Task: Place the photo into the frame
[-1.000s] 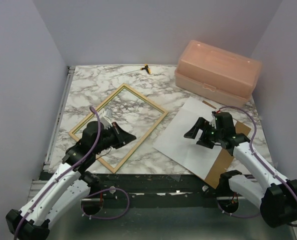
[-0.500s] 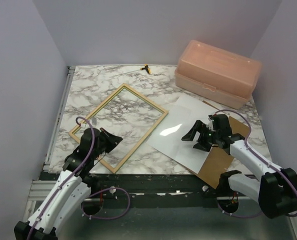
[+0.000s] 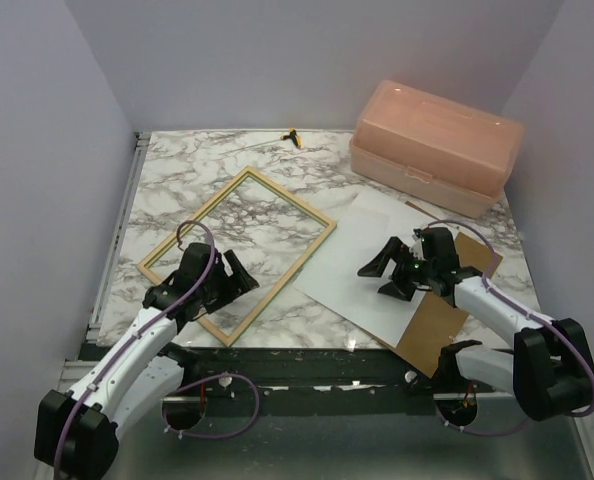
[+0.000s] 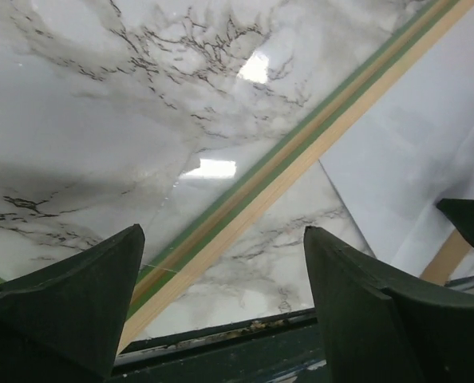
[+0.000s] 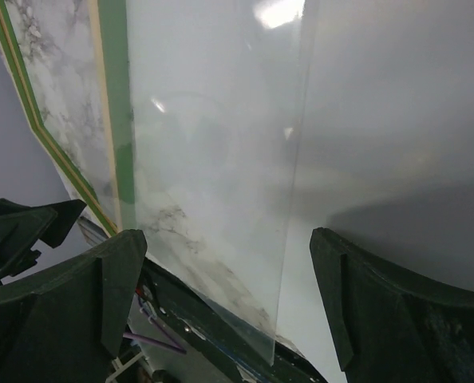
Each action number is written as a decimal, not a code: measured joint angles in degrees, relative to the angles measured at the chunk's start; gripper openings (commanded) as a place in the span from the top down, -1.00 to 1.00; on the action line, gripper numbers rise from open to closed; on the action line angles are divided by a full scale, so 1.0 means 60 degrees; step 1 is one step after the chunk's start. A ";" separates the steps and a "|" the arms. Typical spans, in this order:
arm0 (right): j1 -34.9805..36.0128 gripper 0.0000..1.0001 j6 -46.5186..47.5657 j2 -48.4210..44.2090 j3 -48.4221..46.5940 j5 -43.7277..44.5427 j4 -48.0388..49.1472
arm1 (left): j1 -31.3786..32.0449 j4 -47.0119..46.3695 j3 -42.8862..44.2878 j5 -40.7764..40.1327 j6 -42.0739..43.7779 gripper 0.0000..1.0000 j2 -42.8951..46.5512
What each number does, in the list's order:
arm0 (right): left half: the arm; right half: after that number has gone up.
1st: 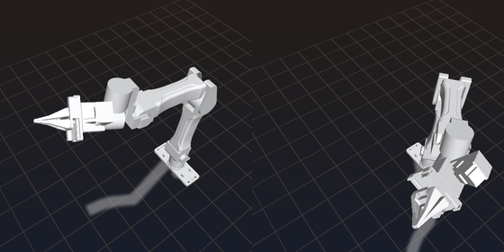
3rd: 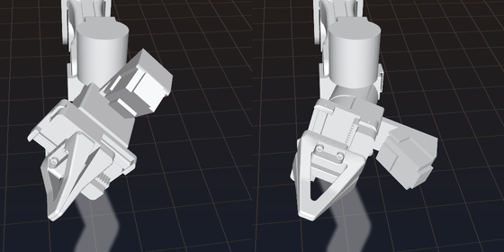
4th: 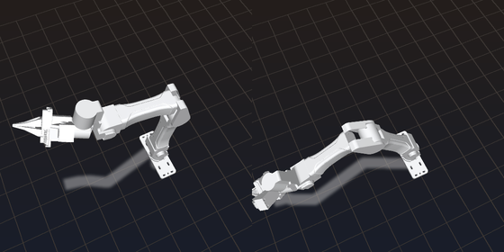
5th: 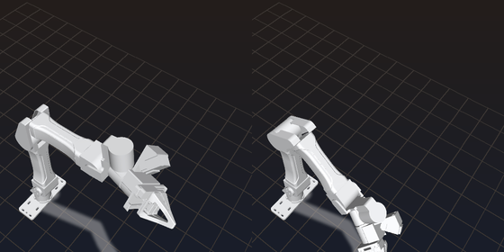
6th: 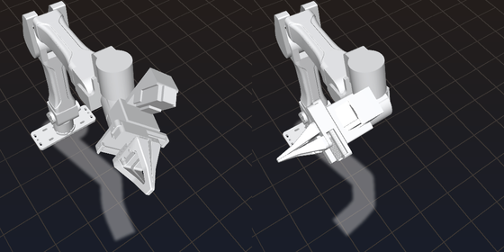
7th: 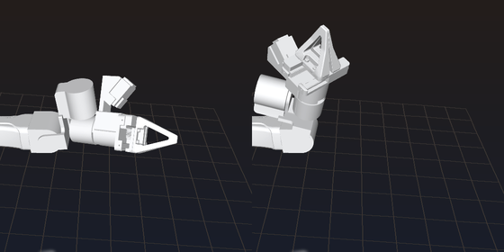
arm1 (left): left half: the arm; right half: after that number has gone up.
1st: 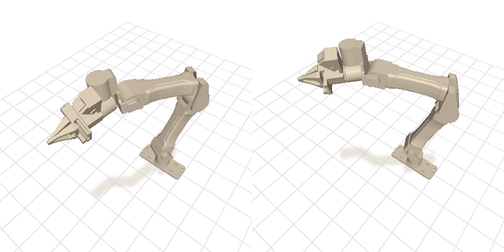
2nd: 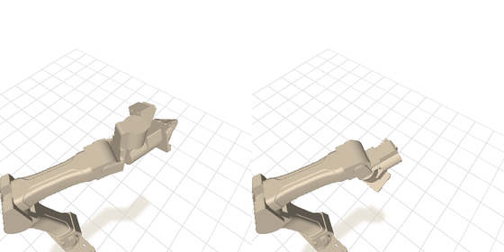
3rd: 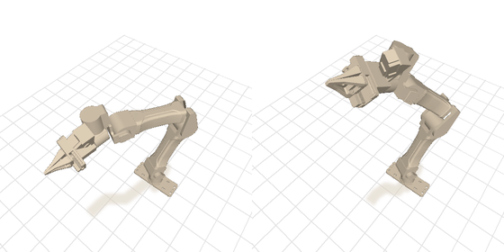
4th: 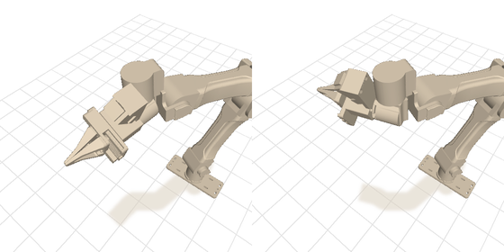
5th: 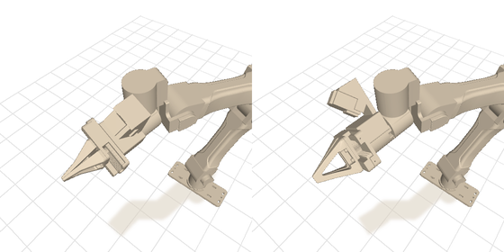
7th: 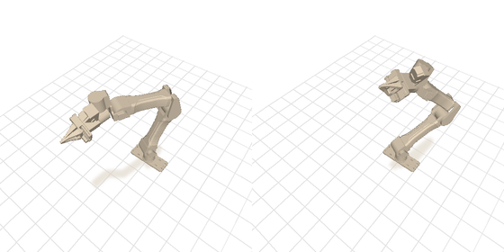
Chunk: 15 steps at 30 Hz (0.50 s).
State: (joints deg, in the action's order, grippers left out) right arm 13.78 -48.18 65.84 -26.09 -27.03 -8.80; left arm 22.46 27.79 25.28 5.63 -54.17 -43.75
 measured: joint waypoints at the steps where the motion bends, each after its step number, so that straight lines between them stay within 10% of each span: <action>1: 0.0000 -0.87 -0.0022 0.0044 0.0025 -0.0007 0.0051 | 0.0000 0.0153 0.0135 -0.0025 0.0084 -0.68 -0.0171; 15: 0.0000 -0.86 -0.0233 0.0685 0.0189 -0.0015 0.0874 | 0.0000 0.0525 0.1450 -0.0503 0.1872 -0.37 -0.1778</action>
State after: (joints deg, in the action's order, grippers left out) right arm 13.78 -49.58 69.95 -24.95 -27.11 -3.55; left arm 22.46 30.94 33.98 2.61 -42.94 -54.41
